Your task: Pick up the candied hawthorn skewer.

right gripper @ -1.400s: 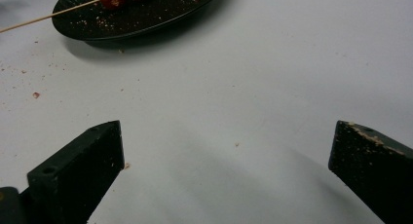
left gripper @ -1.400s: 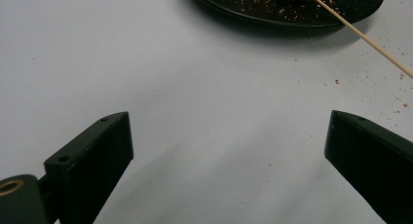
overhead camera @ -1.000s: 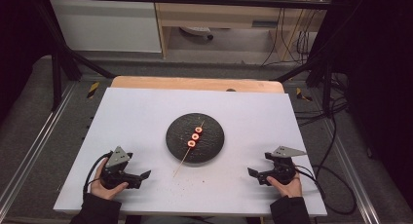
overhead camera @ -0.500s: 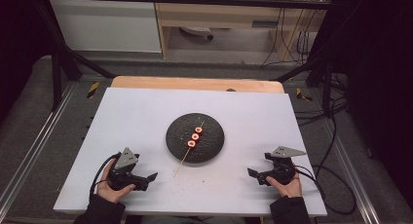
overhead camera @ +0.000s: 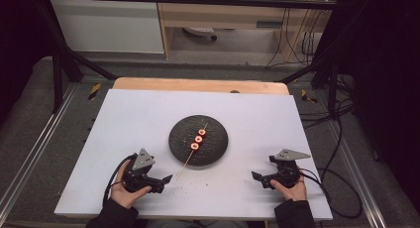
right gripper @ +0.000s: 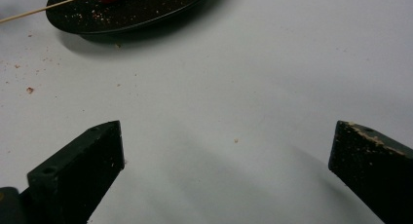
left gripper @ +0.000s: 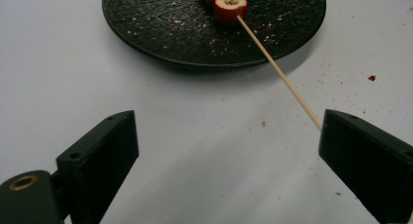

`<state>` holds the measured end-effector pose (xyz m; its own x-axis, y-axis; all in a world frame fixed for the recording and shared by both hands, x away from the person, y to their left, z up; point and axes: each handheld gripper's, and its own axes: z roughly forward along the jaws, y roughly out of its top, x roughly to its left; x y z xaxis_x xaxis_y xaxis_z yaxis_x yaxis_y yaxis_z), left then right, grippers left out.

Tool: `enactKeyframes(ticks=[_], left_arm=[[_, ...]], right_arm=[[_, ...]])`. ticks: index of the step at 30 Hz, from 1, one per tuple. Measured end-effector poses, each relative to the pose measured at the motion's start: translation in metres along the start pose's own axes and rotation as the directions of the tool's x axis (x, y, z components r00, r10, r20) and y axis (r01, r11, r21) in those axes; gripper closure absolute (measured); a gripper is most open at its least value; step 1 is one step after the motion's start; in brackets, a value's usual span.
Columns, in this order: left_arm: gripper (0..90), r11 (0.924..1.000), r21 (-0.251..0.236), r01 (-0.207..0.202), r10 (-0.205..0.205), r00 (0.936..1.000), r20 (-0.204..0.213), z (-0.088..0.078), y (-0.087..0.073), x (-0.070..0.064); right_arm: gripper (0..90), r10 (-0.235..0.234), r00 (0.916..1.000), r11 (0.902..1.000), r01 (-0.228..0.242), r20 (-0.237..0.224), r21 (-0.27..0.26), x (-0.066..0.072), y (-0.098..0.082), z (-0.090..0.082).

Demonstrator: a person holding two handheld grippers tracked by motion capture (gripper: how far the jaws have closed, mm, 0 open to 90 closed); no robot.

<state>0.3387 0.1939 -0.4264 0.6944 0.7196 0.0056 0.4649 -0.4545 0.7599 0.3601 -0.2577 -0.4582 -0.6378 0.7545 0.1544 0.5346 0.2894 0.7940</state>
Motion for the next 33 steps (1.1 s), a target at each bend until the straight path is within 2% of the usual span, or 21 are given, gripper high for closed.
enactKeyframes(ticks=[5,10,12,14,15,19,21,25,31,33], left_arm=[[10.2,0.9999,0.016,0.007,-0.007,1.0000,0.006,0.009,0.011,-0.008],[17.1,0.9994,0.033,0.012,-0.012,0.9999,-0.004,0.018,0.020,-0.016],[21.6,0.9989,0.043,0.016,-0.016,0.9998,-0.015,0.022,0.023,-0.019],[25.6,0.9981,0.056,0.028,-0.027,0.9996,-0.012,0.026,0.025,-0.021],[30.6,0.9975,0.062,0.033,-0.032,0.9994,-0.010,0.028,0.026,-0.022],[37.0,0.9954,0.083,0.047,-0.045,0.9988,-0.016,0.035,0.029,-0.026],[43.7,0.9945,0.089,0.054,-0.053,0.9984,-0.019,0.037,0.029,-0.027],[50.6,0.9927,0.109,0.051,-0.048,0.9984,-0.030,0.040,0.030,-0.030],[66.7,0.9892,0.135,0.056,-0.051,0.9980,-0.038,0.042,0.031,-0.035],[68.6,0.9882,0.142,0.058,-0.052,0.9975,-0.047,0.043,0.032,-0.037]], right_arm=[[0.7,0.006,1.0000,1.0000,-0.006,0.001,0.000,0.000,0.000,-0.001],[0.7,0.007,1.0000,1.0000,-0.007,0.004,0.001,0.000,0.000,-0.001],[0.7,0.004,1.0000,1.0000,-0.004,0.004,0.001,0.000,0.000,0.000],[0.7,0.006,1.0000,1.0000,-0.006,0.004,0.002,0.000,0.000,-0.001],[0.7,0.006,1.0000,1.0000,-0.006,0.004,0.002,0.000,0.000,-0.001],[0.7,0.006,1.0000,1.0000,-0.006,0.004,0.002,0.000,0.000,-0.001],[0.7,0.006,1.0000,1.0000,-0.006,0.005,0.002,0.000,0.000,-0.001],[0.7,0.006,1.0000,1.0000,-0.006,0.004,0.002,0.000,0.000,-0.001],[0.8,0.004,1.0000,1.0000,-0.004,0.005,0.004,0.000,0.000,-0.001],[0.9,0.004,1.0000,1.0000,-0.004,0.005,0.003,0.000,0.000,-0.001]])
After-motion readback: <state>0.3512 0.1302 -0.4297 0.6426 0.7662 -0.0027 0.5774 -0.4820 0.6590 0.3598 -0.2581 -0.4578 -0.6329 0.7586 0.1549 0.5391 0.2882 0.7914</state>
